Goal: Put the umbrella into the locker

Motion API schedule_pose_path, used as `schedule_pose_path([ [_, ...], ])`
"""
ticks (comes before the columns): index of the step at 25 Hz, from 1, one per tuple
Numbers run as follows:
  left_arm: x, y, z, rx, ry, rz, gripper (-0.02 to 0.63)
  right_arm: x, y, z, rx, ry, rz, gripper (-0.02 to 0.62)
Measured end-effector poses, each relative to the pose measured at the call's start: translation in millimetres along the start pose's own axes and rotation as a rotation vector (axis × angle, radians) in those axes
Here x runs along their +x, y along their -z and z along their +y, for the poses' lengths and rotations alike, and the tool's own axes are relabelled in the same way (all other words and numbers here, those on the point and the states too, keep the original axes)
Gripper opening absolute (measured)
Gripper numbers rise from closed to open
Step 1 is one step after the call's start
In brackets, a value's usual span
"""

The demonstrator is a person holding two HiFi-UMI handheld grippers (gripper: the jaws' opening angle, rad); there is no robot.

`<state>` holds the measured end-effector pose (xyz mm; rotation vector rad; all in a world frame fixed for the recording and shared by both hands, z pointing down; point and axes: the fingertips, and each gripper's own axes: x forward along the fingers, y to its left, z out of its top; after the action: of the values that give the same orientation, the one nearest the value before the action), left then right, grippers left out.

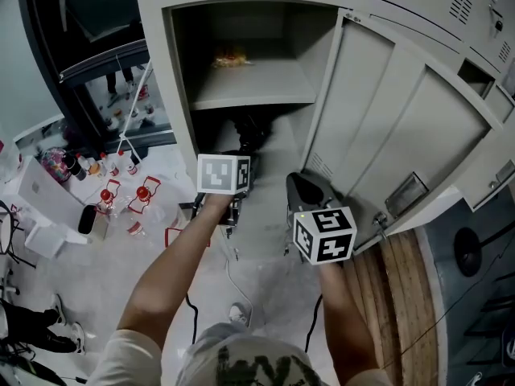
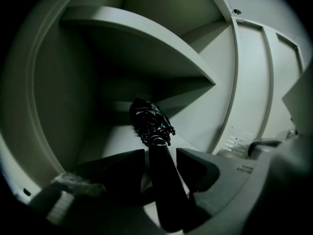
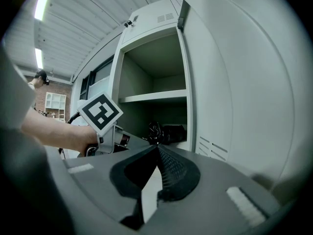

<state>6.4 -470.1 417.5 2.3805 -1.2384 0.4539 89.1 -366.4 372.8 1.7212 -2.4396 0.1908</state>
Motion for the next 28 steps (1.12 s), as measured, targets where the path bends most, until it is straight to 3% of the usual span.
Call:
schedule_pose_path([
  [7,-22.2,-1.3,-9.1,0.037,0.035,-0.071,0.250,-4.6,1.8,9.7,-0.003,-0.032,0.001,-0.002],
  [16,-47.0,16.6,-9.2,0.079,0.030,-0.133,0.250,-14.3,9.7,19.9,0.009,-0.066,-0.001,-0.002],
  [25,-55.5,40.3,-7.4,0.096,-0.013,-0.139,0.247,-24.7,12.5,24.2,0.018,-0.086,-0.008,-0.002],
  [28,-54.6,42.8,-6.1,0.109,-0.025,-0.138,0.212,-28.5,10.1,25.6,0.030,-0.092,-0.018,-0.002],
])
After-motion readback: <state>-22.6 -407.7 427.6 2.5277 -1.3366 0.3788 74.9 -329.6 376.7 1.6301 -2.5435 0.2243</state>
